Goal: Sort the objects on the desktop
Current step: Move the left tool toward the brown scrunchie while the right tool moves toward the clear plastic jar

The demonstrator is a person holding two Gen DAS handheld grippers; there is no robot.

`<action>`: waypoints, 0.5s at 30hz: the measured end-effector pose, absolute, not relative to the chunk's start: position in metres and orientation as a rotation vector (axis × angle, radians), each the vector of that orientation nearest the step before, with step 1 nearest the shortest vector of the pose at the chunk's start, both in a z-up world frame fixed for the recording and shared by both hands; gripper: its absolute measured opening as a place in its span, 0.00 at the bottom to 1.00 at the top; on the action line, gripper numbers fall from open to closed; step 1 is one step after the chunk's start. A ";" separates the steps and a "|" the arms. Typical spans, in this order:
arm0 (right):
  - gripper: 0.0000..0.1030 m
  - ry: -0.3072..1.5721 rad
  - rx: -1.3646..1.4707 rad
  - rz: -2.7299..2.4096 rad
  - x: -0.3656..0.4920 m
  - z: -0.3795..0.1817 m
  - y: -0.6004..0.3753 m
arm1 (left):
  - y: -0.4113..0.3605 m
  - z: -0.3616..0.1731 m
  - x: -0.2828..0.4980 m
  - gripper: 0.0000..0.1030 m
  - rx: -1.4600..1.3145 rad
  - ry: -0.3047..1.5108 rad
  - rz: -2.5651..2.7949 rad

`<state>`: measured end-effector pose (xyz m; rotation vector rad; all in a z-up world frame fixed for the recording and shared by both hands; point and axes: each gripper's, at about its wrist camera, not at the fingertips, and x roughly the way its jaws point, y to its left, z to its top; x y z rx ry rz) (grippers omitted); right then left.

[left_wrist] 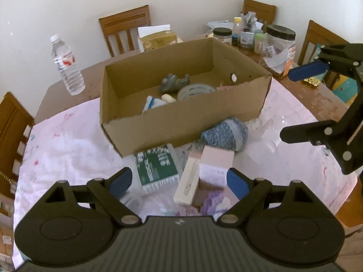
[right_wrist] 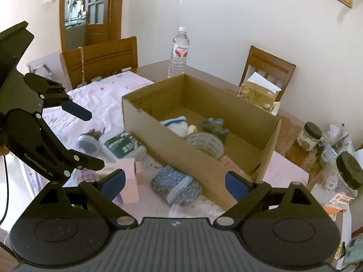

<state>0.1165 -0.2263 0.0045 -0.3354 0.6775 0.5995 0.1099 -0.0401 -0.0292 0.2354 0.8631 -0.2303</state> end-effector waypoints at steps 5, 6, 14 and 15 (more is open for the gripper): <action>0.95 0.673 -0.353 0.615 0.102 -0.002 -0.225 | -0.041 -0.034 0.091 0.88 0.201 0.870 -0.198; 0.95 0.674 -0.354 0.617 0.098 -0.004 -0.225 | -0.041 -0.036 0.088 0.88 0.197 0.871 -0.191; 0.95 0.710 -0.334 0.573 0.078 -0.016 -0.220 | -0.043 -0.046 0.067 0.88 0.200 0.860 -0.200; 0.95 0.713 -0.333 0.558 0.075 -0.017 -0.219 | -0.043 -0.049 0.065 0.88 0.201 0.860 -0.201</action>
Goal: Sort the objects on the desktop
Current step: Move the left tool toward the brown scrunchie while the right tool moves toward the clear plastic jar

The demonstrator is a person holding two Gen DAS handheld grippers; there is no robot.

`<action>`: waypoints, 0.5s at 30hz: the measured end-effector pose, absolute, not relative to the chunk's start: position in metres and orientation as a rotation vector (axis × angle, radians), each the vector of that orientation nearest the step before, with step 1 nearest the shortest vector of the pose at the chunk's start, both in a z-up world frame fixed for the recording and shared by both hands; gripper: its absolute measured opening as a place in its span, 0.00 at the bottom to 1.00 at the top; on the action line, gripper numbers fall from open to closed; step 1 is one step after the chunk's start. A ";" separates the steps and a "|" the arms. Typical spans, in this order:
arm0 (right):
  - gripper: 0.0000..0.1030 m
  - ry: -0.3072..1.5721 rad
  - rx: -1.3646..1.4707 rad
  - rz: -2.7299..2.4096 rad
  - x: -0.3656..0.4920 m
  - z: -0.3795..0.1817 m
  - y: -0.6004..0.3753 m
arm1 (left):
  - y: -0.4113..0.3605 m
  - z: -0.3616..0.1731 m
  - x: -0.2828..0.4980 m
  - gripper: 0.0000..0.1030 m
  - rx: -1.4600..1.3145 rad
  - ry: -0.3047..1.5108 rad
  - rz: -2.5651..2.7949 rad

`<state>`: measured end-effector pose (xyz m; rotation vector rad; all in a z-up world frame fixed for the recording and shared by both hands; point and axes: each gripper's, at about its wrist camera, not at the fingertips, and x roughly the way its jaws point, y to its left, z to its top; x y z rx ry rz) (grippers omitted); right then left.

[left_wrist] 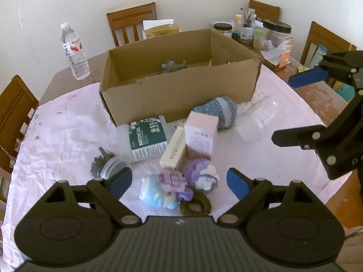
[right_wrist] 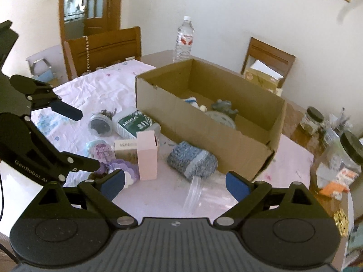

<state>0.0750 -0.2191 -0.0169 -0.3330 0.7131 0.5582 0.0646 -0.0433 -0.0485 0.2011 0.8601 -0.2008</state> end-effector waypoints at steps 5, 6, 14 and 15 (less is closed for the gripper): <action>0.95 0.741 -0.291 0.484 0.059 -0.018 -0.217 | -0.044 -0.059 0.047 0.88 0.188 0.856 -0.207; 0.95 0.741 -0.287 0.466 0.055 -0.017 -0.218 | -0.044 -0.061 0.044 0.88 0.189 0.853 -0.211; 0.95 0.738 -0.239 0.377 0.029 -0.020 -0.221 | -0.047 -0.083 0.028 0.83 0.167 0.880 -0.247; 0.96 0.741 -0.237 0.371 0.027 -0.021 -0.221 | -0.048 -0.087 0.029 0.77 0.169 0.890 -0.248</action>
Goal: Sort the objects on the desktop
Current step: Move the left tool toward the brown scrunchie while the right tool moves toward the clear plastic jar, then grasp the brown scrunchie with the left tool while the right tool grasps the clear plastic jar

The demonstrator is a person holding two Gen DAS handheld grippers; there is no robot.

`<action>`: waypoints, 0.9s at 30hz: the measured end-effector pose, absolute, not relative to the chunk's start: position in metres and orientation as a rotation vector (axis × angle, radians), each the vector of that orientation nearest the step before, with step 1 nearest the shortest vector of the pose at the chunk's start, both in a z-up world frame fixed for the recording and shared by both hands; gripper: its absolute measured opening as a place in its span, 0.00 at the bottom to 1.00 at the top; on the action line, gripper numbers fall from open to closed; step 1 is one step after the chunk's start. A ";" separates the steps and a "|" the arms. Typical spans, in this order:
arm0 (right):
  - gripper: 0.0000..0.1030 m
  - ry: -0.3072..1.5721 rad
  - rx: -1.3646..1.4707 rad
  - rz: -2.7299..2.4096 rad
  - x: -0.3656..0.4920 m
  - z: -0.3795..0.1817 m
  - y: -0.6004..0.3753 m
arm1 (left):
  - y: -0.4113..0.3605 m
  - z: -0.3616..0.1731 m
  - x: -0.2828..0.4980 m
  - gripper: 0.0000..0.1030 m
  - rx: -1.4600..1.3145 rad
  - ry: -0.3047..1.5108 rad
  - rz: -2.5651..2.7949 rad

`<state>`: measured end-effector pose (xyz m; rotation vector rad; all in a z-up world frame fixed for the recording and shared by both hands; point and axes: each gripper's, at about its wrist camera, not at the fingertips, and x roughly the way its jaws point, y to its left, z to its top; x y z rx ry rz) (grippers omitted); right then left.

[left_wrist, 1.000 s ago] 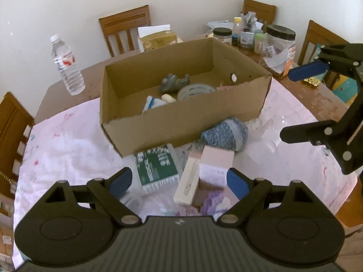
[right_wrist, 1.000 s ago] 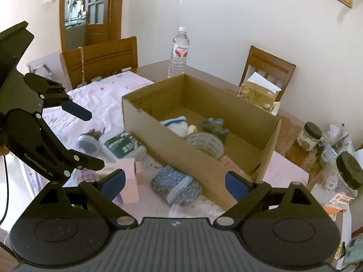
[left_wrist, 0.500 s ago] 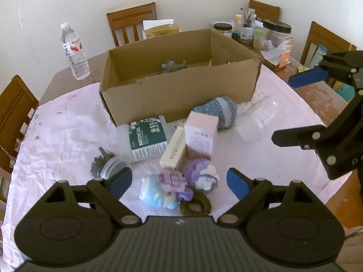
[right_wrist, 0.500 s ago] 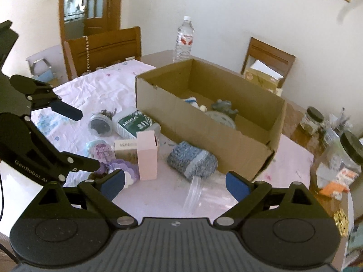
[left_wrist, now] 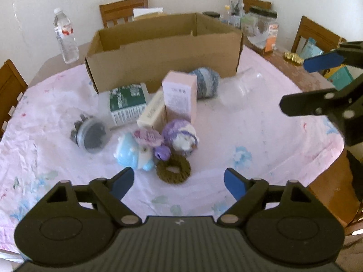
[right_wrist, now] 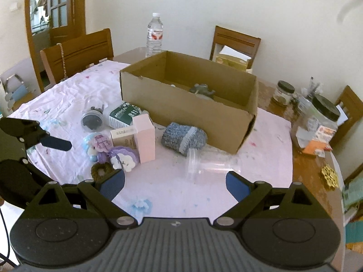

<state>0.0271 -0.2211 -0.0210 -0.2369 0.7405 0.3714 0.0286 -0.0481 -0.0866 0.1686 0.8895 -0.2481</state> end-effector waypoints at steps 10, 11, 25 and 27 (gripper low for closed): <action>0.96 0.808 -0.230 0.364 0.033 -0.042 -0.226 | -0.049 -0.117 0.042 0.54 0.108 0.966 -0.193; 0.96 0.814 -0.227 0.366 0.034 -0.044 -0.227 | -0.049 -0.119 0.043 0.54 0.099 0.966 -0.188; 0.96 0.852 -0.219 0.378 0.060 -0.057 -0.237 | -0.051 -0.119 0.058 0.50 0.082 0.941 -0.169; 0.96 0.855 -0.214 0.371 0.064 -0.059 -0.240 | -0.051 -0.119 0.060 0.49 0.080 0.942 -0.165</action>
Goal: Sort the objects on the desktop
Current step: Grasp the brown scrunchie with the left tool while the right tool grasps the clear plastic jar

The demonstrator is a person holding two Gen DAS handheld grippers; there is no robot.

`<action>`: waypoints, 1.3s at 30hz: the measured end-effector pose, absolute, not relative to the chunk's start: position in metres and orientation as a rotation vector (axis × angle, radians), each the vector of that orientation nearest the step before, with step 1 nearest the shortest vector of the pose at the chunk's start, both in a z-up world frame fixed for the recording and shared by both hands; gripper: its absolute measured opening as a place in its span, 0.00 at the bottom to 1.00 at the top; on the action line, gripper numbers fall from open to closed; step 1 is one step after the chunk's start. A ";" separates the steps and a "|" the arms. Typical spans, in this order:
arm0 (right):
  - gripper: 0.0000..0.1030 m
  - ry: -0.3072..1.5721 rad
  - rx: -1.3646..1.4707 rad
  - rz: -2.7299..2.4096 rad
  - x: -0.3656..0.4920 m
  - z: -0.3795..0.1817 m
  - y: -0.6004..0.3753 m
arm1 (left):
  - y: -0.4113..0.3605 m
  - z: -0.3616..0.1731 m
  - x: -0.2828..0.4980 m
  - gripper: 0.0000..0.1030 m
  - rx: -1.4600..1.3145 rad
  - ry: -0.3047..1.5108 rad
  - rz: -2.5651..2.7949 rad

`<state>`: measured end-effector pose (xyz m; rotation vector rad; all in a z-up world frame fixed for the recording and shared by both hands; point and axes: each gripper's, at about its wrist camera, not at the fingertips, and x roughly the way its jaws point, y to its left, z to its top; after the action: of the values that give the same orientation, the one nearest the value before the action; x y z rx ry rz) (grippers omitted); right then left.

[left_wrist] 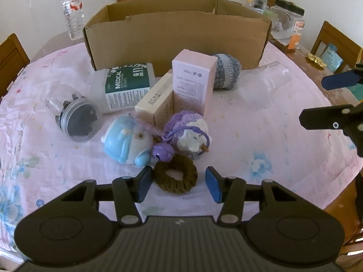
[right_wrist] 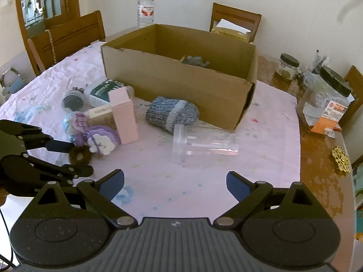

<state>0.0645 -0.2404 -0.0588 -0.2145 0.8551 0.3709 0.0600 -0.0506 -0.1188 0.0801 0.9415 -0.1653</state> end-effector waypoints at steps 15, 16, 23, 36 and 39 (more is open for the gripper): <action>0.97 0.863 -0.214 0.361 0.110 -0.072 -0.254 | -0.043 -0.112 0.064 0.30 0.058 0.988 -0.161; 0.97 0.866 -0.215 0.364 0.114 -0.073 -0.254 | -0.042 -0.111 0.063 0.30 0.058 0.991 -0.164; 0.97 0.884 -0.210 0.375 0.138 -0.086 -0.252 | -0.041 -0.103 0.061 0.30 0.065 1.004 -0.165; 0.95 0.920 -0.212 0.344 0.163 -0.098 -0.241 | -0.037 -0.081 0.066 0.30 0.069 1.003 -0.206; 0.92 0.932 -0.220 0.348 0.165 -0.098 -0.240 | -0.036 -0.077 0.068 0.30 0.069 0.996 -0.215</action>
<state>0.1647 -0.2402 -0.0977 -0.2200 0.9317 0.3477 0.0681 -0.0362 -0.0768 0.0693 0.9965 -0.2155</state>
